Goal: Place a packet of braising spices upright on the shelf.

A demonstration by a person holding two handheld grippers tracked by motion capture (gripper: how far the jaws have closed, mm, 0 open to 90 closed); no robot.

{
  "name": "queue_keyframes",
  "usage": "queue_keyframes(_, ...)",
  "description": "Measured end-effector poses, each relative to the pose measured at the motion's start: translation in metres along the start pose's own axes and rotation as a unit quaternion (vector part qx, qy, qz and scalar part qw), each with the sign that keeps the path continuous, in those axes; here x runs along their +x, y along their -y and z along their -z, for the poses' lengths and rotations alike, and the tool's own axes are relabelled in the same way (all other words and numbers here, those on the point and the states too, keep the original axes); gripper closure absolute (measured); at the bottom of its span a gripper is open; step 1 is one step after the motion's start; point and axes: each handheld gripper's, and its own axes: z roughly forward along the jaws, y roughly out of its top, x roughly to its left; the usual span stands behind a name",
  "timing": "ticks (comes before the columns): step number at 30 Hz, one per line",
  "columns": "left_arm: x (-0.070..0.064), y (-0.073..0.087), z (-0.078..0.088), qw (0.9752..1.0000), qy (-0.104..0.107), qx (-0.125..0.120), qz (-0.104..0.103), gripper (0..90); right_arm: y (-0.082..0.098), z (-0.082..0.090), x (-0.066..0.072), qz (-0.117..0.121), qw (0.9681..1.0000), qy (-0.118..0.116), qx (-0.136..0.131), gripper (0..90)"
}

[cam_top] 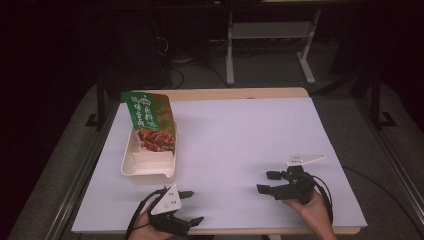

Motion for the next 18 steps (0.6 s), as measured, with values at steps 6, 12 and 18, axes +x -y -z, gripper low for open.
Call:
queue_keyframes(6,0.0,0.0,0.0,1.0,-0.001,0.001,0.002,20.9,0.011,0.004,0.001,-0.004,1.0,0.002,-0.001,25.8)
queue_keyframes(12,0.0,0.001,-0.001,1.0,-0.002,0.005,0.0,21.0,0.026,0.006,0.003,-0.013,0.9999,-0.001,-0.002,25.4)
queue_keyframes(18,-0.001,0.001,0.0,1.0,-0.003,0.006,-0.003,21.0,0.04,0.006,0.012,0.001,0.9999,0.015,0.006,24.7)
